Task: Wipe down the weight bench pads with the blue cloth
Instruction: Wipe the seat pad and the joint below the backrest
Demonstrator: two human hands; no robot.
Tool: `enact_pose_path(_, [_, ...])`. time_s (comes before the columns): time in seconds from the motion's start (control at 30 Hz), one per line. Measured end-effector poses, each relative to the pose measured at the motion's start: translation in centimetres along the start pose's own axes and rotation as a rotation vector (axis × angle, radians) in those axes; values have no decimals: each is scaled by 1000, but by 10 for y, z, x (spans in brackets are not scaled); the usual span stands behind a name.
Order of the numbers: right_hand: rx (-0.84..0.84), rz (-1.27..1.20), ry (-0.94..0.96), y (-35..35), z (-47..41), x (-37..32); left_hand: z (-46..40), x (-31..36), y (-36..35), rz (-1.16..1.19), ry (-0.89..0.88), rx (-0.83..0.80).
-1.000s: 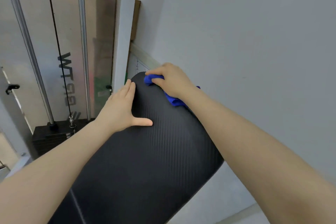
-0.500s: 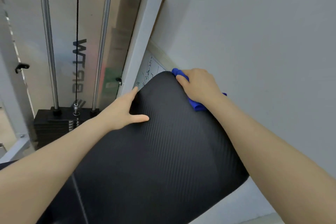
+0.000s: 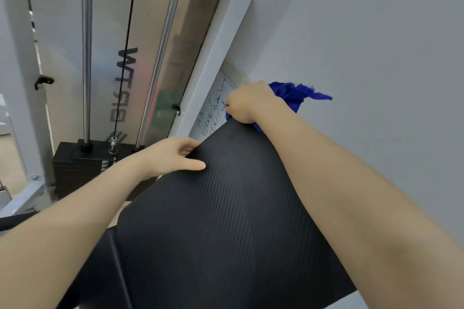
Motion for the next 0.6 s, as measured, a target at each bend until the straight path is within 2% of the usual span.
enact_pose_path(0.1, [-58,-15,113,5,-6,-40,14,-42,15,-56,100,-28])
enact_pose_path(0.23, [-109,-133,378,3,4,-136,23,-68,16,31,142,25])
enact_pose_path(0.3, [-121,-196,423,6,6,-141,23,-73,16,76,139,33])
enact_pose_path(0.37, [-125,-104,330,10,3,-108,24,-77,17,73,129,32])
enact_pose_path(0.43, [-171,89,89,12,0,-62,25,-79,18,51,133,32])
enact_pose_path(0.47, [-215,103,-12,10,1,-46,25,-81,19,25,146,19])
enact_pose_path(0.53, [-262,53,-72,7,0,-41,32,-86,22,-36,176,-32])
enact_pose_path(0.6, [-290,-41,-40,6,-7,-72,40,-99,29,-185,202,-63])
Point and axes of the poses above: each hand's wrist, its own z-axis away from the middle knuckle, its own y-axis out of the back of the hand, x = y × z, the point moved 4 cm from there along -z, towards the middle knuckle, and after that the axes turned 10 degrees about z, right-handed, at the moved point
